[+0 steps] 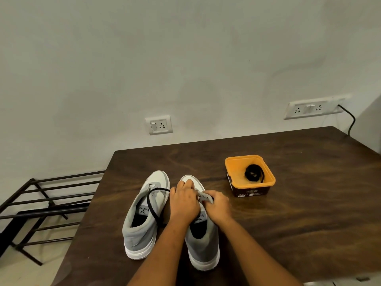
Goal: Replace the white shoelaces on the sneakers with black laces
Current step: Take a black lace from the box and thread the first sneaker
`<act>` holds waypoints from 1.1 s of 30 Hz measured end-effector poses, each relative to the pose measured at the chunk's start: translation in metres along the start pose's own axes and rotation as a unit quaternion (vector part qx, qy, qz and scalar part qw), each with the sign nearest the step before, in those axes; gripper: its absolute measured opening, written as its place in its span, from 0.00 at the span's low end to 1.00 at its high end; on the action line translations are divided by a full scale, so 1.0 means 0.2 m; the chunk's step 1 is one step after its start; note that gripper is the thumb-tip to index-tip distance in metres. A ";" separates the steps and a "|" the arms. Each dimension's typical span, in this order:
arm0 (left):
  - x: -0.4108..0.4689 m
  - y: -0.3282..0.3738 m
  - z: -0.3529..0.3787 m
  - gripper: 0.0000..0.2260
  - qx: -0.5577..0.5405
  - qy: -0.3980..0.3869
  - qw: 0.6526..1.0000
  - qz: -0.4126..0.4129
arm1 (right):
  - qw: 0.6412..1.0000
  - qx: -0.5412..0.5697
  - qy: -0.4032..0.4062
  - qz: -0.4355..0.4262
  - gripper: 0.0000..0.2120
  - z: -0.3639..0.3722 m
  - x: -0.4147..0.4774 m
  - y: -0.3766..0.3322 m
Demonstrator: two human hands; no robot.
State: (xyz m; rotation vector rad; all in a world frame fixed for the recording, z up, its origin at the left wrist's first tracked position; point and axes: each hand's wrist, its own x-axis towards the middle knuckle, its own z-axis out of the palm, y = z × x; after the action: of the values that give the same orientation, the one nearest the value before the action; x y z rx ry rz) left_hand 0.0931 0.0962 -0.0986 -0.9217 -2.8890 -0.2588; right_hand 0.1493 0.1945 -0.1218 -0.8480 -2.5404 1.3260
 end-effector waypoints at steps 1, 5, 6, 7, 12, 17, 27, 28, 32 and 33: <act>0.00 0.01 0.00 0.13 0.001 -0.002 1.000 0.000 | 1.000 -0.005 -0.005 -0.006 0.13 0.00 0.00 0.00; 0.02 0.03 0.00 0.13 -0.005 -0.004 1.000 -0.010 | 1.000 -0.015 -0.010 -0.015 0.15 0.00 0.00 0.00; 0.02 0.03 0.01 0.13 -0.009 0.000 1.000 -0.015 | 1.000 -0.008 -0.011 -0.014 0.14 0.01 0.00 0.00; 0.02 0.03 0.02 0.13 -0.014 0.005 1.000 -0.022 | 1.000 0.011 -0.015 -0.010 0.12 0.00 0.00 0.00; 0.02 0.00 0.02 0.11 -0.031 0.007 0.999 -0.040 | 0.934 0.320 -0.121 0.100 0.11 -0.11 0.02 -0.01; 0.01 -0.02 0.01 0.11 -0.055 0.015 0.998 -0.036 | 0.997 0.061 -0.038 0.007 0.06 -0.06 0.07 0.00; -0.01 -0.02 0.02 0.08 -0.099 0.029 0.992 -0.067 | 0.814 0.539 0.063 0.206 0.09 -0.12 0.04 -0.07; -0.01 -0.03 0.01 0.08 -0.098 0.033 0.992 -0.068 | 0.746 0.627 0.070 0.211 0.10 -0.17 0.04 -0.09; -0.03 -0.07 0.02 0.09 -0.088 0.043 0.992 -0.078 | 0.604 0.772 0.102 0.168 0.16 -0.40 0.04 -0.17; -0.03 -0.08 0.02 0.09 -0.086 0.041 0.992 -0.083 | 0.665 0.727 0.096 0.144 0.16 -0.44 0.04 -0.18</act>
State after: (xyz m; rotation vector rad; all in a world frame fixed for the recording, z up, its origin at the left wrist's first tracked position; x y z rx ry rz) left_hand 0.0888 0.0800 -0.1055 -0.6743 -2.9040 -0.5544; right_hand 0.1610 0.2442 -0.0412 -0.7989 -0.5214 2.4045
